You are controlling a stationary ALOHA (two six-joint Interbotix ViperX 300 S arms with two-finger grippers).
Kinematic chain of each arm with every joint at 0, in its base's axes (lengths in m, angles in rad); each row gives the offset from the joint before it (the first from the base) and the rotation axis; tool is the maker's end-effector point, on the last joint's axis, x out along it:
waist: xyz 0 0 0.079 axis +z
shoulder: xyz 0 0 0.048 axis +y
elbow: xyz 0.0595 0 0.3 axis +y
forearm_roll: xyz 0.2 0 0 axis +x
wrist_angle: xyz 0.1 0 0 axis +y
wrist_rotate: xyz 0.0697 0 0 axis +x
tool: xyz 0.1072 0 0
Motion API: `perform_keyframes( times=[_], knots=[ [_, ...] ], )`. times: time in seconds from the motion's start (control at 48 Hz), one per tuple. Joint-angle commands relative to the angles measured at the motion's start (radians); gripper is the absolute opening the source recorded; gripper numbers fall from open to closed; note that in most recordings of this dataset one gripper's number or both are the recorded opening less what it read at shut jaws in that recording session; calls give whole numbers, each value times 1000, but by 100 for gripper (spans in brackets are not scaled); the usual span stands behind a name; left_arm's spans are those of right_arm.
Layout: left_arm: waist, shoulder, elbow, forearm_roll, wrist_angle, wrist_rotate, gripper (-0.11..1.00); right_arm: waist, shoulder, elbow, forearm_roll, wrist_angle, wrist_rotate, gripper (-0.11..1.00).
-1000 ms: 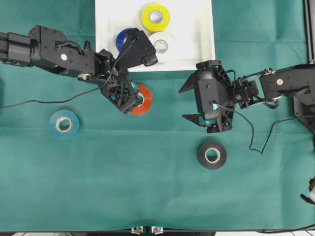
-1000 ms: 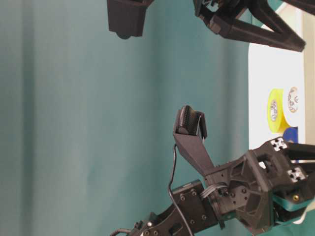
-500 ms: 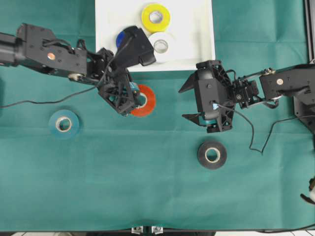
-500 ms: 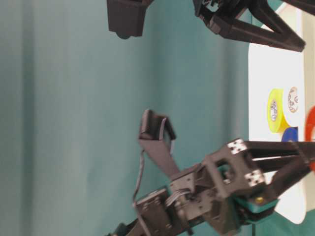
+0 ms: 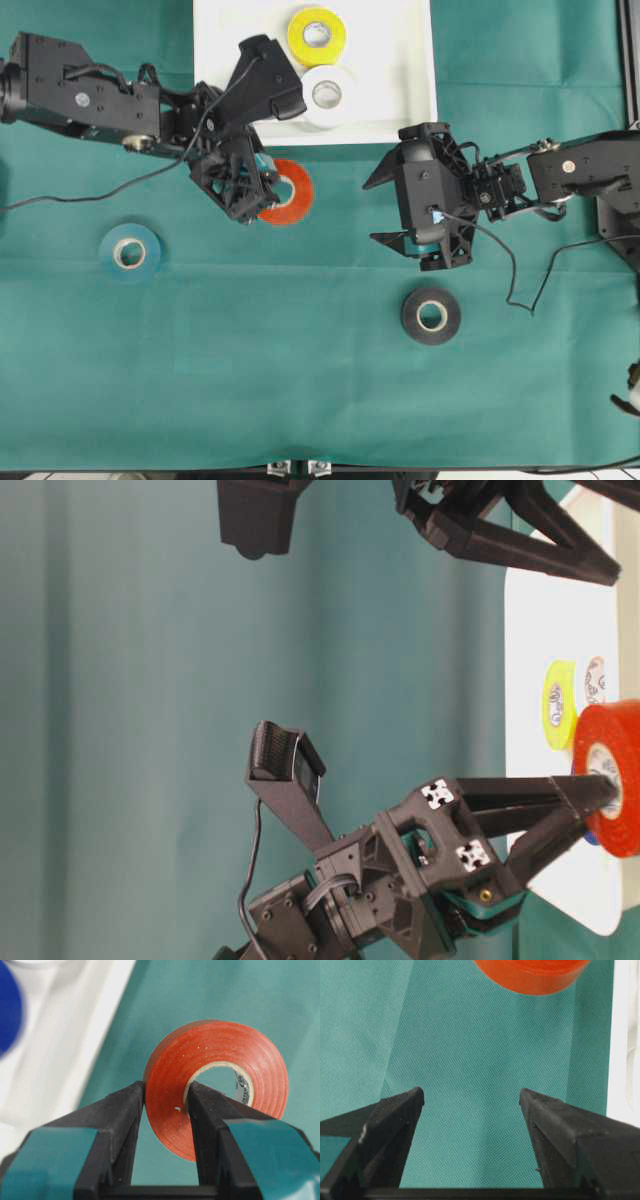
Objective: Put the tape alternately from left to right into the white case.
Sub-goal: 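Carry the red roll into the tray's top-left corner and release it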
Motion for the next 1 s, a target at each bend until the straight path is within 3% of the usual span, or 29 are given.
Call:
perform_keyframes(
  times=[0.0, 0.667, 0.979],
  knots=[
    [29, -41, -3, 2, -3, 29, -3, 3, -21, -12, 2, -8, 0, 85],
    [331, -43, -11, 3, -18, 328, -3, 3, -21, -12, 2, -8, 0, 85],
    [394, 14, -23, 2, -84, 370, -3, 3, -21, -15, 2, -8, 0, 85]
  ],
)
